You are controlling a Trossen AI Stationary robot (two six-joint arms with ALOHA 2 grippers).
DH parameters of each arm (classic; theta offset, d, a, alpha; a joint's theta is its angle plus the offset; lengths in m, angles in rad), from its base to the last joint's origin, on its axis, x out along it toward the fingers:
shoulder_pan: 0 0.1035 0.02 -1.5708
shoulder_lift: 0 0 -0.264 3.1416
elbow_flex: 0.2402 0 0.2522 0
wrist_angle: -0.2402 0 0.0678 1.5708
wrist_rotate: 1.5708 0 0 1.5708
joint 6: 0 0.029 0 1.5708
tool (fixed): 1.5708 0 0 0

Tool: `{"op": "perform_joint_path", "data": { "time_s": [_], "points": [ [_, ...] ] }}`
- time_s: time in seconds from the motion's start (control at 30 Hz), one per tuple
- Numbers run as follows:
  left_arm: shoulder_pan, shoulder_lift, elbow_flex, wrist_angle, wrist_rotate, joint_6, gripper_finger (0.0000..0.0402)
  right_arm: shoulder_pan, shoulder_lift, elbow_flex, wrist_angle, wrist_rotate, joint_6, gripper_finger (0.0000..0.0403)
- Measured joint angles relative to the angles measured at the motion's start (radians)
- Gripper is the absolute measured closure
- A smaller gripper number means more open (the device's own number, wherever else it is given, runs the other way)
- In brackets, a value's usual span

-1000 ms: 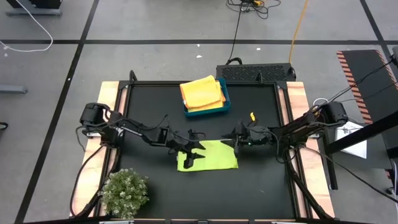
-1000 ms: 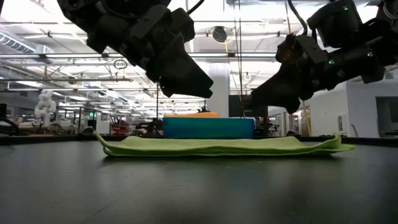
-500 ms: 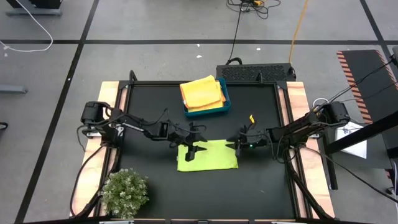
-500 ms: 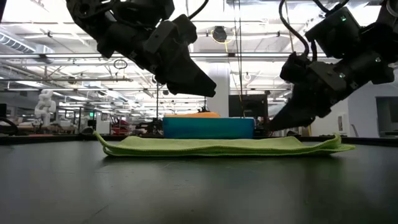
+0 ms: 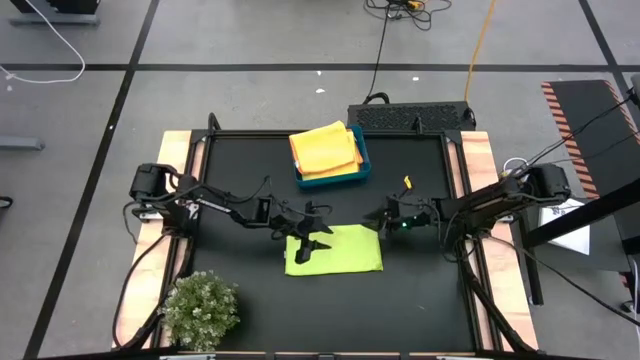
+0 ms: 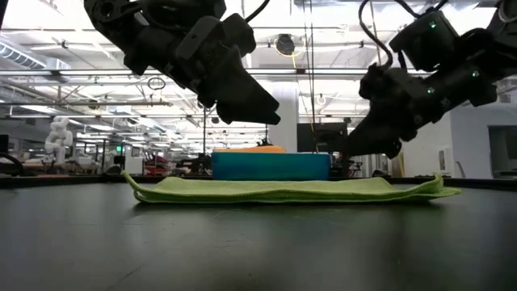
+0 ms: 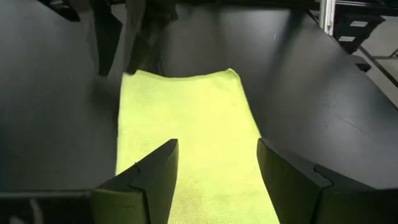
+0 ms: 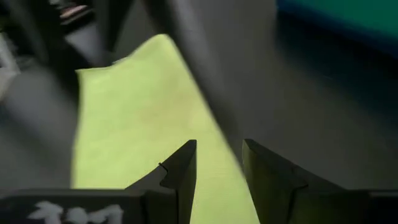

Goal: Fold microfiber towels
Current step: Fold the green microfiber towel

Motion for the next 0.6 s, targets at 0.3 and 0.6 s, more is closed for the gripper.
{"op": "perform_joint_path", "data": {
  "time_s": [0.3, 0.6],
  "points": [
    [-0.004, 0.0, 0.0, 0.001, 0.002, -0.05, 0.0178, -0.074, -0.206, 0.0, -0.243, -0.195, 0.03, 0.028],
    [-0.034, 0.0, 0.0, -0.001, 0.002, -0.061, 0.0176, -0.105, -0.184, 0.0, -0.347, -0.168, -0.001, 0.0241]
  ]
}}
